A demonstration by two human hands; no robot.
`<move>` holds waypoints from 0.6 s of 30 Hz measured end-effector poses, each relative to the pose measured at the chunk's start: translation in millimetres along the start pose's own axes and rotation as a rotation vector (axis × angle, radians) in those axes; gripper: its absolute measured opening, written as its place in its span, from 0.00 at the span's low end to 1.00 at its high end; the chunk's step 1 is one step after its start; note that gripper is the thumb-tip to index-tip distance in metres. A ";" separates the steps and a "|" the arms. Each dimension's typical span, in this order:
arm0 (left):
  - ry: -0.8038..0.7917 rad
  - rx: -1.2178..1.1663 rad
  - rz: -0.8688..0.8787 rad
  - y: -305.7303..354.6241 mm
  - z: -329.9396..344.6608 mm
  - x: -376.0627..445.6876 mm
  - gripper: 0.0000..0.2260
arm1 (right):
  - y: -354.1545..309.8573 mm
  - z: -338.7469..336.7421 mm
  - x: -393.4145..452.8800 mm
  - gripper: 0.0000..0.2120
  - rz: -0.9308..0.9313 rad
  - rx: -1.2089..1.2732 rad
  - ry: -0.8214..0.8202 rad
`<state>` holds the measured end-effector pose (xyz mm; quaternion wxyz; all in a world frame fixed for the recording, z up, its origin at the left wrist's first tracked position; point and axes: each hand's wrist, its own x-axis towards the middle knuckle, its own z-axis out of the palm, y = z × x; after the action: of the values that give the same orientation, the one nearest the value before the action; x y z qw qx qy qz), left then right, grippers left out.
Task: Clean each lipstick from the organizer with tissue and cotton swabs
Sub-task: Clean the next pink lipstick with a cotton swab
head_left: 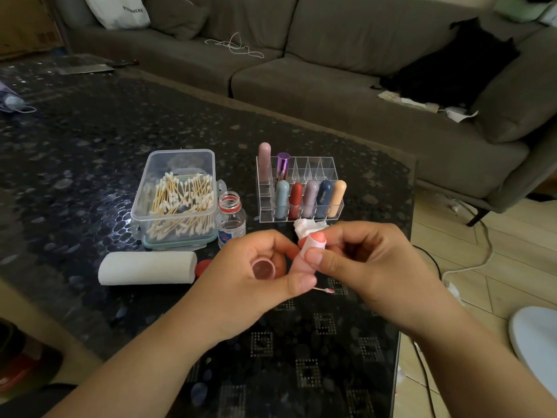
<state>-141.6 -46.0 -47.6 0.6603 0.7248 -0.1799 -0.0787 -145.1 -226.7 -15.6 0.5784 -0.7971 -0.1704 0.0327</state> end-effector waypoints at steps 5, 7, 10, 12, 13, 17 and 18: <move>-0.190 -0.113 -0.008 6.0 -5.6 -1.7 0.13 | 3.9 -4.1 0.2 0.12 -0.036 0.110 -0.075; -0.195 -0.174 -0.005 6.9 -5.6 -1.7 0.12 | 2.9 -4.1 0.5 0.11 -0.042 0.145 -0.093; -0.128 -0.143 -0.037 0.7 -3.2 0.9 0.19 | 3.1 -2.2 1.0 0.12 -0.033 0.120 -0.050; -0.086 -0.123 -0.041 -1.6 -1.9 1.6 0.18 | 3.5 -1.5 0.3 0.12 -0.026 0.099 -0.029; -0.074 -0.113 -0.041 -1.4 -2.1 1.7 0.15 | 3.4 -1.1 0.0 0.12 -0.025 0.091 -0.035; -0.150 -0.163 -0.048 2.5 -4.7 0.8 0.09 | 1.9 -1.0 -0.5 0.13 -0.042 0.129 -0.066; -0.176 -0.183 -0.040 4.1 -4.4 0.4 0.08 | 1.4 -0.7 -0.4 0.14 -0.043 0.143 -0.073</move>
<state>-140.3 -42.4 -43.0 0.7036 0.6553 -0.2147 -0.1714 -144.9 -227.9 -16.8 0.6276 -0.7484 -0.2055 0.0612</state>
